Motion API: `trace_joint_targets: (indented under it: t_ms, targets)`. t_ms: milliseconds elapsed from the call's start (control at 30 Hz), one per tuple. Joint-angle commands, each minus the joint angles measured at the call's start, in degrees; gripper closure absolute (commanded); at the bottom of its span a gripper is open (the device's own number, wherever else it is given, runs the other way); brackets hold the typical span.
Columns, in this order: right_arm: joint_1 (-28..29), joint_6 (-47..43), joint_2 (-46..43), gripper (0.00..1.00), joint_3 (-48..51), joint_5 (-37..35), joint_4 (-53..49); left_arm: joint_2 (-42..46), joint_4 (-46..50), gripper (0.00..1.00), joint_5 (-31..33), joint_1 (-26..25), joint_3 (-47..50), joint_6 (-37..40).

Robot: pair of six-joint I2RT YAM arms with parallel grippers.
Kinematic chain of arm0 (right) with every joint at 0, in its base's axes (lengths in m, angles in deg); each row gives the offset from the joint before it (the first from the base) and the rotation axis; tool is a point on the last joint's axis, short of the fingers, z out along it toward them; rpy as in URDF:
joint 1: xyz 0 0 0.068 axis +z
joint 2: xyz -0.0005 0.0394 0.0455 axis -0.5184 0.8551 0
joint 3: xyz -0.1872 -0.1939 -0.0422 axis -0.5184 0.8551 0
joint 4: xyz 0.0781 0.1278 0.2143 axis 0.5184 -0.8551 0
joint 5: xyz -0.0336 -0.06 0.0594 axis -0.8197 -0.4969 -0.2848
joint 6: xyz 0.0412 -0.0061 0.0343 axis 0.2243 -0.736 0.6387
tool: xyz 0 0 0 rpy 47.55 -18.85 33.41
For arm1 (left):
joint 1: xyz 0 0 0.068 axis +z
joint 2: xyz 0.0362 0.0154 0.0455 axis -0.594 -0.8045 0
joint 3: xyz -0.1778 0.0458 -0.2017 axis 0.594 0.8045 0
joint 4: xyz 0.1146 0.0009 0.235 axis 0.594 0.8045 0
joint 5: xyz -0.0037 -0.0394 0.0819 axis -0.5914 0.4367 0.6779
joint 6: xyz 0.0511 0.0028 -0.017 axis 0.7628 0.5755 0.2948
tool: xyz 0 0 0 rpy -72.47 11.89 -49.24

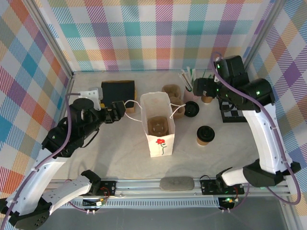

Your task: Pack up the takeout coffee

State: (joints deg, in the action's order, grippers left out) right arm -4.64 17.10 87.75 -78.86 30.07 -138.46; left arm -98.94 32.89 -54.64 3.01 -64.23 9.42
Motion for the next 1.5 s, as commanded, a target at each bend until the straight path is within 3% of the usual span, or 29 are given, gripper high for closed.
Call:
trace_joint_targets:
  t_ms: [0, 300, 467, 833, 1467]
  targets:
    - [-1.7, 3.1, -3.2, 0.01, 7.6, 1.3, 0.5, 1.8, 0.7, 0.07, 2.8, 0.6, 3.2, -3.6]
    - [-4.1, 11.9, -11.0, 0.01, 35.2, 4.4, 6.7, 3.9, -3.4, 0.06, -2.6, 2.3, 11.9, -8.2]
    - [-5.5, 13.3, -10.4, 0.01, 44.5, 7.0, 10.1, 5.1, -4.5, 0.06, -6.0, 5.3, 17.0, -11.4]
    - [-7.8, 14.3, -6.3, 0.01, 50.9, 8.3, 16.5, 9.0, -9.4, 0.06, -16.7, 15.2, 26.7, -14.9]
    - [-8.8, 13.8, -2.5, 0.01, 55.1, 7.5, 19.4, 8.1, -8.5, 0.06, -17.0, 16.3, 26.1, -14.0]
